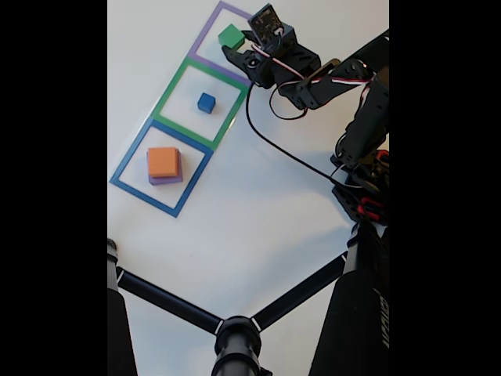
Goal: Tower of hanoi
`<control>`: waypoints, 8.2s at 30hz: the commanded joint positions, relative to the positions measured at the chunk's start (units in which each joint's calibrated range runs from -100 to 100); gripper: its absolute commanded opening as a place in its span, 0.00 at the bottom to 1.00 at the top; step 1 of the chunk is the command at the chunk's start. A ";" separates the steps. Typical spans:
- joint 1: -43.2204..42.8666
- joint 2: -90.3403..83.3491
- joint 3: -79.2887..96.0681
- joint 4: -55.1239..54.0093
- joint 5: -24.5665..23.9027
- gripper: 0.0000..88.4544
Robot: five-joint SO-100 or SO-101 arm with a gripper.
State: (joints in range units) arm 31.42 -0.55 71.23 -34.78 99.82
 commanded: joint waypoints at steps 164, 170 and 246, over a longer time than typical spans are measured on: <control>-40.91 -59.97 -37.68 101.42 -5.57 0.00; -38.04 -59.32 -59.32 123.04 -6.92 0.00; -22.98 -8.29 19.14 -16.96 0.18 0.31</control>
State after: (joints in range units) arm 8.25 -11.95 93.09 -48.25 99.46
